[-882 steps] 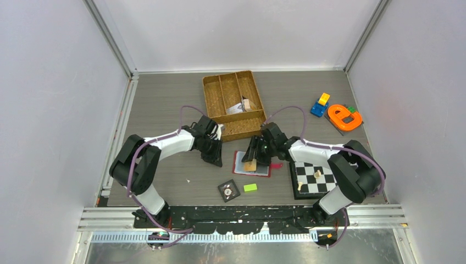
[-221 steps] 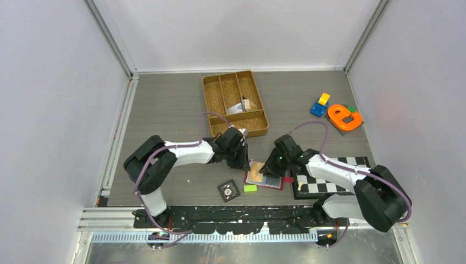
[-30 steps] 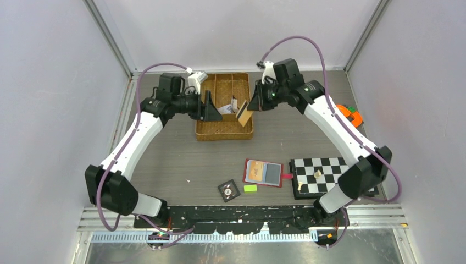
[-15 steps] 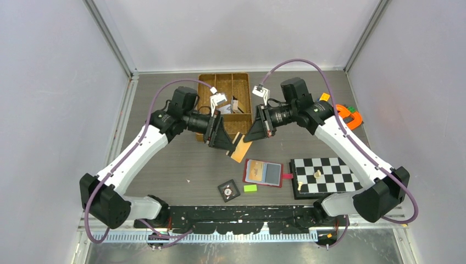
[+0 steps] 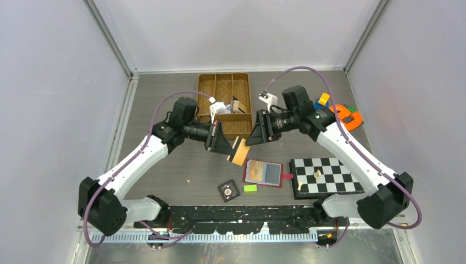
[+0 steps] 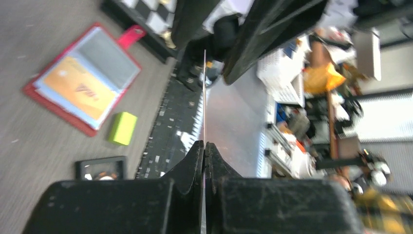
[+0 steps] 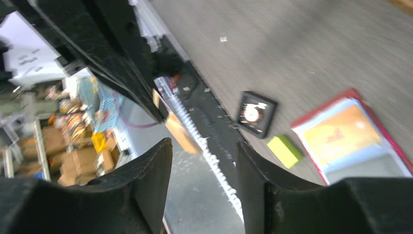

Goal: Put the credit cards into the card holder
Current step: Move the card holder to the center of the board.

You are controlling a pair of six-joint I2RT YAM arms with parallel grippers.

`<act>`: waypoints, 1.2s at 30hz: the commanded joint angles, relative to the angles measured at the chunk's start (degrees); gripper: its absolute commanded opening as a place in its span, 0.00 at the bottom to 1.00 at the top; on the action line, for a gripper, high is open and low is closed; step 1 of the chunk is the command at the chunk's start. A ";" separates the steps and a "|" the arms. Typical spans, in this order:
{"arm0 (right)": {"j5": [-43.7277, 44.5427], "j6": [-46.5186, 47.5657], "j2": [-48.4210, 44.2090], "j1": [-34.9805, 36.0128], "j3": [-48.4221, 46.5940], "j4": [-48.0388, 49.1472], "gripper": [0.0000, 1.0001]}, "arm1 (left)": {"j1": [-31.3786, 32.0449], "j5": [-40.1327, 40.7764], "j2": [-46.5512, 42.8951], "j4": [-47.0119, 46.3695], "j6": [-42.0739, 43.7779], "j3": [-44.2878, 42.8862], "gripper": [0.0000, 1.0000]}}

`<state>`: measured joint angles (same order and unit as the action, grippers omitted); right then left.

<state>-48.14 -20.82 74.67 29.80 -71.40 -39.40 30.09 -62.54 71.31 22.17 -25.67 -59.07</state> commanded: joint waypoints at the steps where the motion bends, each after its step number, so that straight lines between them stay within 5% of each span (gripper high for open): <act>1: 27.79 -7.18 -4.92 0.23 2.07 -8.60 0.57 | 0.26 18.81 -2.84 -3.75 -5.05 4.69 0.00; 6: 54.10 -20.74 -9.17 4.83 10.10 -14.61 0.58 | 3.15 30.26 -1.91 -10.02 -14.06 12.15 0.00; 10: 63.41 -32.12 -10.94 12.40 16.60 -13.74 0.57 | 4.61 32.73 0.16 -16.56 -19.26 16.68 0.00; 23: 62.82 -38.80 -2.03 16.52 29.00 1.18 0.55 | 6.30 34.30 2.83 -20.76 -21.72 17.99 0.00; 36: 65.95 -38.00 2.75 17.13 31.06 1.89 0.52 | 7.65 34.74 6.39 -24.58 -24.82 19.08 0.00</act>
<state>14.44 -57.67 76.29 46.57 -40.49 -39.00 37.45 -28.21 77.32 1.74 -49.41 -39.90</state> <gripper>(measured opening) 0.523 0.010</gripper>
